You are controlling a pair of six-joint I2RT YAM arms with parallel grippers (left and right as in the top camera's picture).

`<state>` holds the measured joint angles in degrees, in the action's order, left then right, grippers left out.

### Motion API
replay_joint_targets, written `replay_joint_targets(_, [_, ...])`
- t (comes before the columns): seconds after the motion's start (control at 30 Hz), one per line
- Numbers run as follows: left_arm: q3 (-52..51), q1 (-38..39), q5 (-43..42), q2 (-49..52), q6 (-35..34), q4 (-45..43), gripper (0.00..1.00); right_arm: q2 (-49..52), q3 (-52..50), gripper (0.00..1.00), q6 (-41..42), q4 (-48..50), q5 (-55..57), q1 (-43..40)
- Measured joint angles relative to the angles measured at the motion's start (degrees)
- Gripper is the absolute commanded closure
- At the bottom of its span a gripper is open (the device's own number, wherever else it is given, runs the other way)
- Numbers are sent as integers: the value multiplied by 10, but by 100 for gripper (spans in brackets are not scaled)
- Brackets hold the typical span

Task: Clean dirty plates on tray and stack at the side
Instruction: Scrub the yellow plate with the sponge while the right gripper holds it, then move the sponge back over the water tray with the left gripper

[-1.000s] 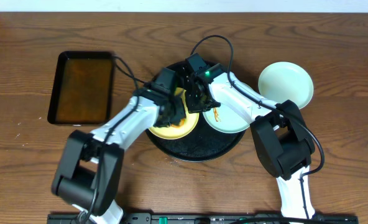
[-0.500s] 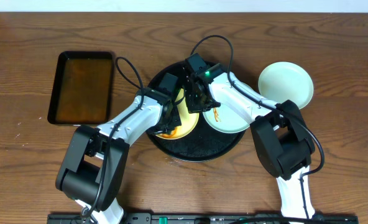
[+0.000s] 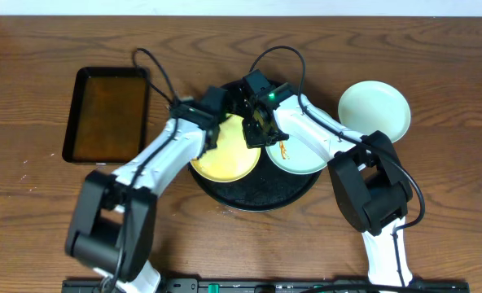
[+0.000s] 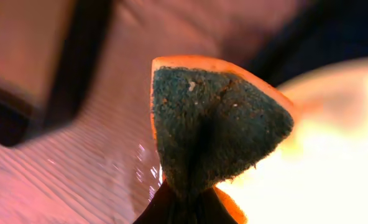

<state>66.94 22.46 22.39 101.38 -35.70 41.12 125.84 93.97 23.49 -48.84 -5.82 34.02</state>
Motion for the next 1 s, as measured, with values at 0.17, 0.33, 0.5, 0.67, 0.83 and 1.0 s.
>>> replay_joint_targets(0.17, [17, -31, -12, -86, 10, -9, 92, 0, 0, 99, 0, 0, 0, 0])
replay_joint_targets(0.33, [20, -122, -81, -175, 27, -30, 92, 5, 16, 99, -5, -17, 0, 0])
replay_joint_targets(0.5, [23, -266, -180, -201, 45, -54, 92, 11, 55, 99, -33, -41, 7, 0])
replay_joint_targets(0.67, [23, -361, -256, -174, 57, -35, 92, 11, 96, 99, -47, -54, 16, 1])
replay_joint_targets(0.83, [23, -394, -287, -142, 65, -16, 92, 12, 101, 99, -49, -61, 18, 1])
replay_joint_targets(1.0, [23, -396, -299, -124, 73, -26, 92, 12, 101, 99, -49, -60, 23, 3])
